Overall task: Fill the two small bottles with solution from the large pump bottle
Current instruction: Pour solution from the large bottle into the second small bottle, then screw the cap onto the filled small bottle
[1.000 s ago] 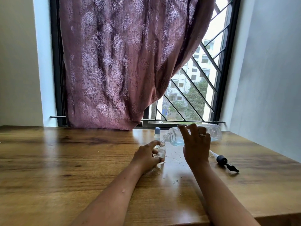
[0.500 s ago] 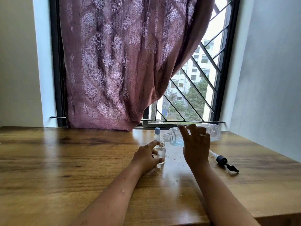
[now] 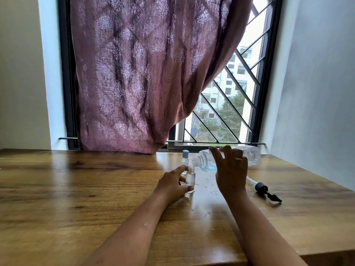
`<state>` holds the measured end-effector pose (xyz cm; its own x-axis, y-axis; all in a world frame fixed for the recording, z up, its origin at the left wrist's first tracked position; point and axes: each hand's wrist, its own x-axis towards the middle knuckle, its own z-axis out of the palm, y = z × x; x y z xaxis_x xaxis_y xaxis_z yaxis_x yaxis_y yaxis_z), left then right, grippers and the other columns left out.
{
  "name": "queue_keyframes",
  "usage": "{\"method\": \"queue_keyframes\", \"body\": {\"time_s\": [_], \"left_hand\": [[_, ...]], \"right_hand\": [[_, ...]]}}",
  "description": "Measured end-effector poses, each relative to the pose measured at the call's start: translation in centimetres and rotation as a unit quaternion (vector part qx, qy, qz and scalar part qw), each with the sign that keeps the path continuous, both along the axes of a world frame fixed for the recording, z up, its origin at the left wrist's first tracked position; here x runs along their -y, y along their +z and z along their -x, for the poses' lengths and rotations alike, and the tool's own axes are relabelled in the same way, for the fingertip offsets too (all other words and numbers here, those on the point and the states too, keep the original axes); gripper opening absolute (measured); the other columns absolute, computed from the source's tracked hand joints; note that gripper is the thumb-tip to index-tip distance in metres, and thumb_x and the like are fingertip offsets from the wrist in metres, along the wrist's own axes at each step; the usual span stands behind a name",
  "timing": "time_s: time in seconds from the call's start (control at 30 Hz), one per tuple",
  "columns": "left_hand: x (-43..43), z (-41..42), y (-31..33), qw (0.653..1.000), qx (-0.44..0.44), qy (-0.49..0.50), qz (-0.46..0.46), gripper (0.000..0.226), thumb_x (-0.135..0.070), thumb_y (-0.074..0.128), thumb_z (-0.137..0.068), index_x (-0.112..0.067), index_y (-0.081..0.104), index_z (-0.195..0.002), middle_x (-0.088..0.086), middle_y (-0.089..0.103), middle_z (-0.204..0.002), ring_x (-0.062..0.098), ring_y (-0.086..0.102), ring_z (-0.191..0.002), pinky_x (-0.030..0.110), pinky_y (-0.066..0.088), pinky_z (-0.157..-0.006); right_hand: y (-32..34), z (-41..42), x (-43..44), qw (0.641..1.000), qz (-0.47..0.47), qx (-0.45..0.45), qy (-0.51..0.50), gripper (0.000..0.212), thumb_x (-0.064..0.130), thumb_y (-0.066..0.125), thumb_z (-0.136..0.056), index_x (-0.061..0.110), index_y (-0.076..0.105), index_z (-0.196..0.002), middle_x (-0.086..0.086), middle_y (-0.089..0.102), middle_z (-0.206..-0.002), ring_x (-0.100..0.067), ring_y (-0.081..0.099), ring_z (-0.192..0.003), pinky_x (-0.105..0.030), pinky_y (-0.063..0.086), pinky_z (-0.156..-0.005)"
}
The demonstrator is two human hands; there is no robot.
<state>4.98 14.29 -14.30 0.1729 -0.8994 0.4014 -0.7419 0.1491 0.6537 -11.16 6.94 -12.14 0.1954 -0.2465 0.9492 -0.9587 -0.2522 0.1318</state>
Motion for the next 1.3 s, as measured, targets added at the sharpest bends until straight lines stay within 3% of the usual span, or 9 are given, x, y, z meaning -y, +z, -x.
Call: {"method": "queue_keyframes", "body": {"time_s": [0.53, 0.73, 0.83, 0.97, 1.2, 1.3], "left_hand": [[-0.3, 0.1, 0.1, 1.000, 0.006, 0.004, -0.003, 0.063, -0.027, 0.074, -0.075, -0.033, 0.045, -0.132, 0.001, 0.068, -0.111, 0.016, 0.064, -0.089, 0.034, 0.053, -0.087], [-0.2, 0.0, 0.1, 1.000, 0.010, 0.009, -0.001, 0.063, -0.028, 0.074, -0.074, -0.033, 0.047, -0.130, 0.003, 0.068, -0.110, 0.017, 0.065, -0.088, 0.032, 0.053, -0.086], [-0.2, -0.1, 0.1, 1.000, 0.012, 0.009, -0.001, 0.062, -0.029, 0.074, -0.074, -0.033, 0.047, -0.129, 0.003, 0.068, -0.111, 0.016, 0.064, -0.087, 0.031, 0.053, -0.085], [-0.1, -0.1, 0.1, 1.000, 0.020, 0.008, -0.002, 0.062, -0.031, 0.075, -0.073, -0.033, 0.047, -0.129, 0.002, 0.068, -0.112, 0.017, 0.065, -0.089, 0.034, 0.053, -0.087], [-0.1, 0.0, 0.1, 1.000, 0.009, 0.005, 0.007, 0.061, -0.042, 0.071, -0.077, -0.027, 0.047, -0.131, 0.005, 0.067, -0.115, 0.018, 0.065, -0.096, 0.030, 0.051, -0.085], [-0.1, 0.0, 0.1, 1.000, 0.009, 0.008, 0.007, 0.060, -0.044, 0.069, -0.079, -0.025, 0.047, -0.132, 0.005, 0.067, -0.115, 0.019, 0.065, -0.098, 0.031, 0.051, -0.087]], "right_hand": [[-0.2, 0.0, 0.1, 1.000, 0.006, 0.004, 0.002, 0.077, -0.009, 0.055, -0.048, 0.027, 0.052, -0.116, -0.003, 0.053, -0.095, -0.026, 0.038, -0.085, -0.034, 0.035, -0.062], [0.5, -0.1, -0.5, 0.994, -0.039, 0.091, 0.036, 0.077, 0.005, 0.068, -0.046, 0.023, 0.053, -0.119, -0.006, 0.055, -0.100, -0.030, 0.047, -0.088, -0.036, 0.044, -0.064], [1.4, 0.0, -0.7, 0.972, -0.089, 0.191, 0.106, 0.072, 0.021, 0.081, -0.054, 0.017, 0.052, -0.120, -0.012, 0.055, -0.103, -0.037, 0.052, -0.095, -0.041, 0.048, -0.070], [2.1, 0.6, -0.1, 0.928, -0.129, 0.305, 0.169, 0.075, 0.037, 0.080, -0.061, 0.015, 0.050, -0.126, -0.014, 0.052, -0.114, -0.039, 0.046, -0.107, -0.045, 0.045, -0.082], [1.9, 1.3, 1.1, 0.884, -0.182, 0.368, 0.225, 0.080, 0.049, 0.080, -0.061, 0.013, 0.052, -0.126, -0.017, 0.053, -0.120, -0.035, 0.044, -0.115, -0.029, 0.022, -0.086], [1.8, 1.5, 1.3, 0.867, -0.208, 0.379, 0.248, 0.080, 0.049, 0.079, -0.062, 0.013, 0.050, -0.128, -0.018, 0.051, -0.124, -0.034, 0.042, -0.119, -0.031, 0.025, -0.090]]}}
